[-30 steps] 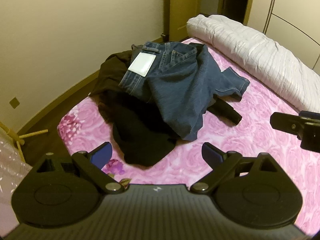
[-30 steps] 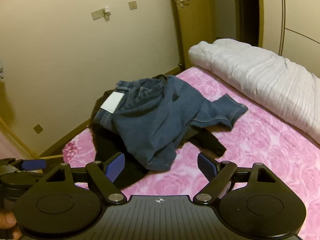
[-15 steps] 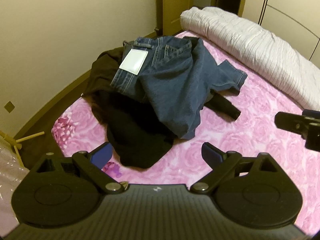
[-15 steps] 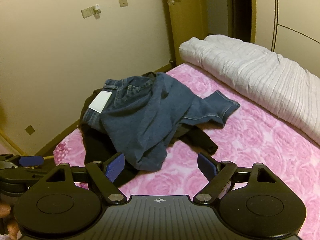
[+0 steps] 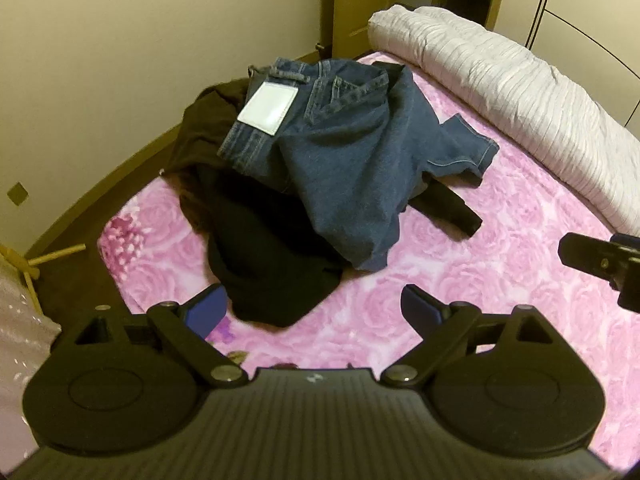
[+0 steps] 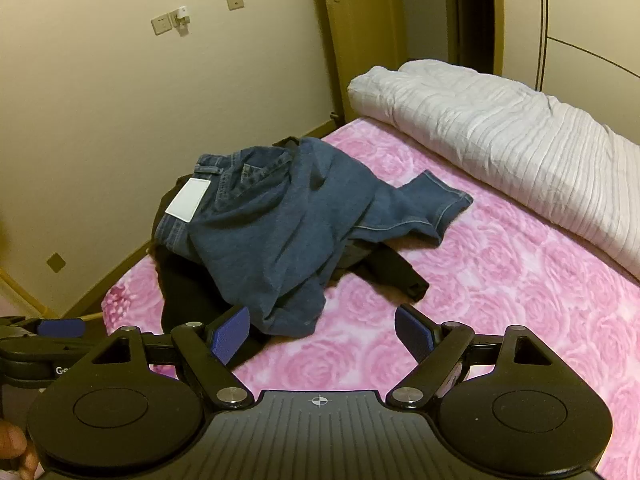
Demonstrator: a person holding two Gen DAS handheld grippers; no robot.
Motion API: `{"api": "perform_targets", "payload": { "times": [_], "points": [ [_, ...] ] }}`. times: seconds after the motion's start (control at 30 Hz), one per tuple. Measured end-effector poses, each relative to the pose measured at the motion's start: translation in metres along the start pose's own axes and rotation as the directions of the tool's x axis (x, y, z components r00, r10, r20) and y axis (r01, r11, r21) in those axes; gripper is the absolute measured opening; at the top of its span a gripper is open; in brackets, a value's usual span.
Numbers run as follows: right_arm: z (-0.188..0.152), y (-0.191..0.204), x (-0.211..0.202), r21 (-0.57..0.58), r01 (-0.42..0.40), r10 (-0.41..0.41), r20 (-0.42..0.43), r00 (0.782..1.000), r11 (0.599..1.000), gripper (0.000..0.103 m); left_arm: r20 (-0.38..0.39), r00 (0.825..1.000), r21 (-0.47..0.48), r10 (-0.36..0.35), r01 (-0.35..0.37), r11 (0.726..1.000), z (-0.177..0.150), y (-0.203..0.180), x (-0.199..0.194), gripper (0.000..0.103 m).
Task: Fold clothes
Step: 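Move both grippers toward the crumpled blue jeans on the bed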
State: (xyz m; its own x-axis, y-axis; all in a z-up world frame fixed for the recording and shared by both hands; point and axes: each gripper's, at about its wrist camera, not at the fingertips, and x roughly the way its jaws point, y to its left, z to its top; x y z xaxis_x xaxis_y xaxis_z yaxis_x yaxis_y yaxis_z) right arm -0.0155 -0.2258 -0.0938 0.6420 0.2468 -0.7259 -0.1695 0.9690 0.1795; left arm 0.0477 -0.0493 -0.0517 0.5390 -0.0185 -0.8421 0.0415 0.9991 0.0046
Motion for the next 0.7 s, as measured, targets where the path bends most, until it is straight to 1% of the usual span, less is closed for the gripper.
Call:
{"api": "perform_targets", "payload": {
  "times": [0.07,0.13,0.27,0.33,0.43,0.5,0.57,0.7],
  "points": [
    [-0.001,0.000,0.000,0.000,-0.003,0.003,-0.001,1.000,1.000,0.083,-0.002,1.000,-0.004,0.005,-0.005,1.000,-0.003,-0.002,0.001,0.092],
    [-0.001,0.000,0.000,-0.001,-0.006,0.006,-0.002,1.000,1.000,0.083,-0.001,1.000,0.019,0.006,-0.006,1.000,-0.006,-0.005,0.001,0.092],
    [-0.003,-0.001,0.000,-0.002,-0.008,0.008,-0.002,1.000,1.000,0.083,0.040,0.999,0.061,0.006,-0.008,0.998,-0.009,-0.008,-0.004,0.092],
    [-0.003,-0.001,0.000,-0.002,-0.008,0.008,-0.002,1.000,1.000,0.083,0.069,0.998,0.037,-0.004,0.002,0.999,-0.007,-0.006,-0.006,0.092],
    [-0.004,-0.001,0.001,-0.001,-0.008,0.008,-0.004,1.000,1.000,0.083,0.088,0.996,-0.019,-0.008,0.010,1.000,-0.005,0.001,-0.008,0.092],
    [-0.005,-0.002,0.001,0.000,-0.009,0.009,-0.005,1.000,1.000,0.083,0.086,0.996,-0.023,-0.006,0.008,1.000,-0.005,0.004,-0.008,0.092],
    [-0.007,-0.002,0.002,0.003,-0.009,0.009,-0.011,1.000,1.000,0.083,0.062,0.998,-0.016,-0.023,0.024,1.000,-0.005,0.004,-0.006,0.092],
    [-0.009,-0.001,0.005,0.005,-0.015,0.015,-0.026,1.000,1.000,0.083,0.019,1.000,0.031,-0.010,0.010,0.999,-0.007,0.000,-0.005,0.092]
  ]
}}
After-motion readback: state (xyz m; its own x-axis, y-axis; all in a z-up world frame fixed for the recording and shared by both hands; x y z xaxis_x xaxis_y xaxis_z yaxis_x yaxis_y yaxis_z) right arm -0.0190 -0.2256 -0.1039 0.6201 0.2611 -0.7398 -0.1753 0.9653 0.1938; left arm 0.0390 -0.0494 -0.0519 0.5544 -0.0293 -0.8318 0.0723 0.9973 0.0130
